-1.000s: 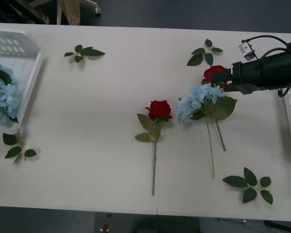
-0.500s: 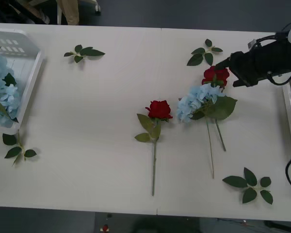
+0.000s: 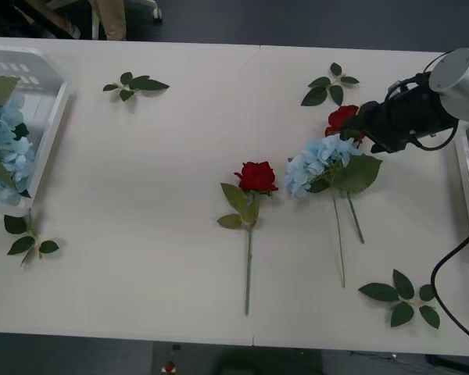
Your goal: Put the red flowers into the right box and the blue flowers into the left box
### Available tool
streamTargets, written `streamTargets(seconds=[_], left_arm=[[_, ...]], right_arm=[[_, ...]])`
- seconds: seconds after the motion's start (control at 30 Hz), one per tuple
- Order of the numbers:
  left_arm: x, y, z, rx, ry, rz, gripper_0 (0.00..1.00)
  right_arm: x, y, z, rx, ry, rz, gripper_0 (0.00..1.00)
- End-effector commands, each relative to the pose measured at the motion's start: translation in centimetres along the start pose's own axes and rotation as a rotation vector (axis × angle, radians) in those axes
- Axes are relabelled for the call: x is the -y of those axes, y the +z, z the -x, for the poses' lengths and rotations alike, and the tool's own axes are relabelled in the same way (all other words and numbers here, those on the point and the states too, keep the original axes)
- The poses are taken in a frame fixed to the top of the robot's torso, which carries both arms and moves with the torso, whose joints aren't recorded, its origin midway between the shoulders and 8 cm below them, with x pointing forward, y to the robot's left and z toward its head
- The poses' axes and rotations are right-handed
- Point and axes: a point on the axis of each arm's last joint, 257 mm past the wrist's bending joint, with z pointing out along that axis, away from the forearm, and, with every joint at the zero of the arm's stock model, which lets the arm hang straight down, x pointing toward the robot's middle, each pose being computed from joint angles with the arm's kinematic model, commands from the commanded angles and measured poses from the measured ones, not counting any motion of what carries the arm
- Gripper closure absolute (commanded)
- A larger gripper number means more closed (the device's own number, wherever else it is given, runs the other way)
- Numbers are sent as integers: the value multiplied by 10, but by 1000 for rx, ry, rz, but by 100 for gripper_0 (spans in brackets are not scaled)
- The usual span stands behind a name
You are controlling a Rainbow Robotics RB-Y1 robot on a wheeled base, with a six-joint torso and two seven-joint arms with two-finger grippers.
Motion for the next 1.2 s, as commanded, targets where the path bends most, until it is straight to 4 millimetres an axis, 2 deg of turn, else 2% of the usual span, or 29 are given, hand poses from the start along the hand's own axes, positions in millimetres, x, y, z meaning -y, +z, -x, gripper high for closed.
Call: streamTargets(seconds=[0.03, 0.2, 0.3, 0.37, 0.5, 0.53, 0.57, 0.6, 0.67, 0.73, 0.77, 0.87, 0.9, 0.97, 1.07, 1.2], left_arm=[[16, -56, -5, 161, -22, -74, 0], [75, -81, 1, 408, -95, -289, 0], [94, -89, 5, 484, -117, -362, 0], [98, -92, 12, 519, -120, -379, 0], [96, -89, 42, 537, -47, -345, 0], [96, -87, 57, 519, 15, -323, 0], [96, -86, 63, 515, 36, -319, 0], [95, -87, 76, 511, 75, -309, 0], [96, -84, 89, 503, 113, -305, 0], [108, -80, 115, 497, 189, -331, 0], [114, -78, 125, 497, 219, -346, 0], [128, -65, 153, 498, 284, -371, 0], [138, -58, 171, 497, 277, -396, 0], [150, -49, 187, 486, 262, -424, 0], [178, -26, 223, 462, 237, -470, 0], [202, 4, 252, 435, 226, -454, 0]], right_arm=[[-22, 0, 6, 17, -35, 7, 5], [-20, 12, 0, 24, -100, -37, 5], [-22, 20, -5, 28, -124, -40, 5], [-22, 26, -7, 33, -130, -39, 5], [-20, 39, -12, 48, -141, -43, 8], [-18, 44, -14, 53, -150, -49, 15], [-17, 45, -14, 55, -154, -50, 18], [-17, 47, -16, 55, -162, -51, 30], [-14, 47, -16, 55, -166, -60, 50], [-7, 48, -17, 49, -168, -73, 94], [-6, 49, -19, 46, -168, -76, 100], [-2, 47, -16, 50, -172, -80, 100], [-1, 45, -14, 52, -176, -82, 100], [2, 43, -13, 51, -174, -85, 100], [7, 35, -4, 62, -164, -79, 100], [7, 22, 5, 63, -143, -52, 100]])
